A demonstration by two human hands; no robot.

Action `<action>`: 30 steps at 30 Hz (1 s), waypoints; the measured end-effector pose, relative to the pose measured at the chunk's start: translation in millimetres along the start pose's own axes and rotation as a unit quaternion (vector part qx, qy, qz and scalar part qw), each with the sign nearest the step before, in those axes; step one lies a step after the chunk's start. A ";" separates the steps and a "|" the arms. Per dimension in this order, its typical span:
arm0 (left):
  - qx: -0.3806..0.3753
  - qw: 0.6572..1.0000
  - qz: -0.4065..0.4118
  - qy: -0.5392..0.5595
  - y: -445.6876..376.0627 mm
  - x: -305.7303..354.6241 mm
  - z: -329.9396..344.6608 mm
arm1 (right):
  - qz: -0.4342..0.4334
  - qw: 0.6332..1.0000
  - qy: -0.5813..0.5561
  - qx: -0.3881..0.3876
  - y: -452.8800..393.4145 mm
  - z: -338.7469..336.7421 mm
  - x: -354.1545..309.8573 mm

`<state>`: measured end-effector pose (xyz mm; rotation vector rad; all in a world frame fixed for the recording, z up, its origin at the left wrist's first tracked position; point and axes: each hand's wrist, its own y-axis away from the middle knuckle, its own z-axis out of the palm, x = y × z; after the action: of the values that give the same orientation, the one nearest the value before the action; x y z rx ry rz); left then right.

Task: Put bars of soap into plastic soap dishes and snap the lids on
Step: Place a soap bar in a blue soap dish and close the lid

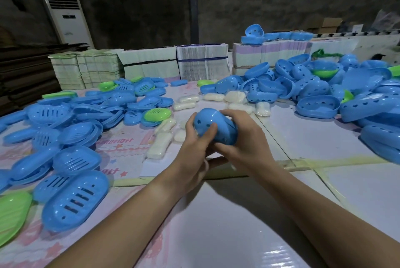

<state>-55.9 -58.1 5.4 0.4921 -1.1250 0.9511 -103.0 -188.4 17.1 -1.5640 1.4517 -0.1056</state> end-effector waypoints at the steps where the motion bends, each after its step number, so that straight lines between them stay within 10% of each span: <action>1: 0.012 1.000 -0.006 0.021 -0.2 -0.6 0.5 | -0.008 1.000 -0.001 -0.020 0.2 0.9 0.1; 16: 0.054 0.997 -0.043 -0.027 -1.4 0.2 -8.7 | 0.224 0.842 -0.427 -0.241 -6.3 -18.4 -0.8; 30: 0.073 0.990 -0.027 -0.116 -1.0 5.7 -6.6 | 0.204 0.840 -0.443 -0.238 -4.9 -15.9 2.9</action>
<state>-50.9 -51.4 8.2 0.7655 -1.2492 0.9502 -108.7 -200.5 27.3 -1.3198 1.0237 1.1666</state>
